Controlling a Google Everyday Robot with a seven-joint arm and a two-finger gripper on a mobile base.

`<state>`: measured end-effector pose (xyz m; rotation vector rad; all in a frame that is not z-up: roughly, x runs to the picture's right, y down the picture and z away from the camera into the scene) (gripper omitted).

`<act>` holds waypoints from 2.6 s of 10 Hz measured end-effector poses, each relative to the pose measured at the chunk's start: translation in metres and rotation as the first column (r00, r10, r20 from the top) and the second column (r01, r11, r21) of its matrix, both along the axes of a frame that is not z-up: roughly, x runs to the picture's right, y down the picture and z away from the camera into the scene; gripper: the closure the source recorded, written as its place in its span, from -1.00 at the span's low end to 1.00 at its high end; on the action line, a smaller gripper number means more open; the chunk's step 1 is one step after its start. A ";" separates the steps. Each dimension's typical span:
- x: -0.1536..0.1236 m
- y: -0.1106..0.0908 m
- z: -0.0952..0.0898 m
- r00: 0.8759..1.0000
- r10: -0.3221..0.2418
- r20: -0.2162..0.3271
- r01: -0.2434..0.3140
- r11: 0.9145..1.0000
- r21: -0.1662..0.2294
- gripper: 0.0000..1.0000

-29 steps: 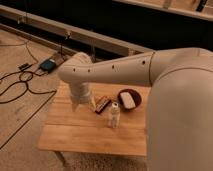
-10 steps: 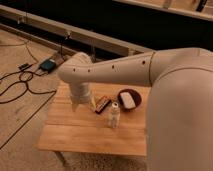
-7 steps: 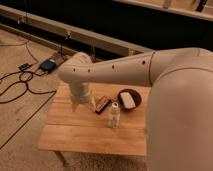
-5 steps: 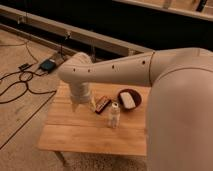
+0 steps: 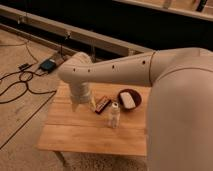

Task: Knock the bottle over

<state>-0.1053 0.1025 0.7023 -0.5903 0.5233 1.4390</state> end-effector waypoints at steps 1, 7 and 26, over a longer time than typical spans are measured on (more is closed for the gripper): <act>0.000 0.000 0.000 1.000 0.000 0.000 0.000 1.000 0.000 -0.30; 0.000 0.000 0.000 1.000 0.000 0.000 0.000 1.000 0.000 -0.30; 0.012 -0.007 -0.007 1.000 0.000 0.002 0.000 1.000 0.014 -0.30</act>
